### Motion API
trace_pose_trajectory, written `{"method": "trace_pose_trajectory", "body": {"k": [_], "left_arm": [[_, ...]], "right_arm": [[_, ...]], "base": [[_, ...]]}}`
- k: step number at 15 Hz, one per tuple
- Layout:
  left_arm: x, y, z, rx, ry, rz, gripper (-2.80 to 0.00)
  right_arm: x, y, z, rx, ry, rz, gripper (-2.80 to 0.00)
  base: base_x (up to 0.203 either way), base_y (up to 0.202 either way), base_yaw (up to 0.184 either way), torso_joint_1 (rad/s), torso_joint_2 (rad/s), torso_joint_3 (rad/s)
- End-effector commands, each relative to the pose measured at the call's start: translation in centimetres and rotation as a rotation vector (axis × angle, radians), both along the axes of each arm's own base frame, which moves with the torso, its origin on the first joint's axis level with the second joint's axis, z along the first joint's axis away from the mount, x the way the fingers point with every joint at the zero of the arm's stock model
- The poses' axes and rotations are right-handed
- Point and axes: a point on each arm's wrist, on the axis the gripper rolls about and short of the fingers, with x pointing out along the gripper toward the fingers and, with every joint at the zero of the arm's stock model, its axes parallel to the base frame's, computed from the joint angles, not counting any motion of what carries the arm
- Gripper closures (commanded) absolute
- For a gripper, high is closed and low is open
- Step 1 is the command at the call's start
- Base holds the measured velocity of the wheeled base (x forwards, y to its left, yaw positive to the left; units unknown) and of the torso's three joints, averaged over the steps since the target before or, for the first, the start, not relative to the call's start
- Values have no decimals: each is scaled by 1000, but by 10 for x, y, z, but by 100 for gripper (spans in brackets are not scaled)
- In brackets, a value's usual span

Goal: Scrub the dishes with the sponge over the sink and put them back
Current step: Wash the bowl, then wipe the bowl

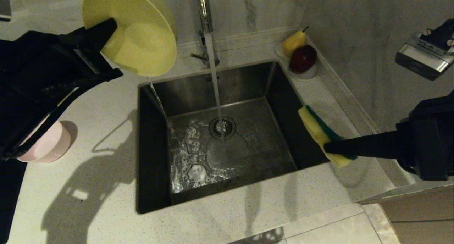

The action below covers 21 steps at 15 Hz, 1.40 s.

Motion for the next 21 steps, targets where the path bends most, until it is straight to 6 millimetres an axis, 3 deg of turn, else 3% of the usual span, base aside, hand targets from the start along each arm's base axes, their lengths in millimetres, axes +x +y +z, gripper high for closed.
{"method": "trace_pose_trajectory", "body": {"k": [1, 4, 6, 8, 11, 14, 17, 21], "left_arm": [[7, -2, -10, 15, 102, 3, 0], [16, -6, -33, -97, 492, -50, 0], [12, -4, -32, -216, 705, -64, 0], [4, -4, -30, -228, 803, -66, 0], [-4, -20, -26, -201, 830, -62, 0], [1, -48, -30, -169, 816, 5, 0], [-3, -67, -28, -83, 719, 15, 0], [-2, -91, -41, 11, 564, 45, 0]], "right_arm": [[-3, 1, 1, 6, -2, 18, 0], [-9, 8, 13, 30, -37, 68, 0], [-2, 18, 17, 35, -40, 85, 0], [3, 33, 14, 19, -23, 118, 0], [7, 56, 15, 17, -18, 174, 0], [9, 79, 19, 23, -17, 221, 0], [13, 94, 20, 22, -15, 243, 0], [22, 105, 18, 24, -11, 242, 0]], "base": [[0, 0, 0, 0, 0, 0], [0, 0, 0, 0, 0, 0], [0, 0, 0, 0, 0, 0], [0, 0, 0, 0, 0, 0], [0, 0, 0, 0, 0, 0], [0, 0, 0, 0, 0, 0], [0, 0, 0, 0, 0, 0], [0, 0, 0, 0, 0, 0]]}}
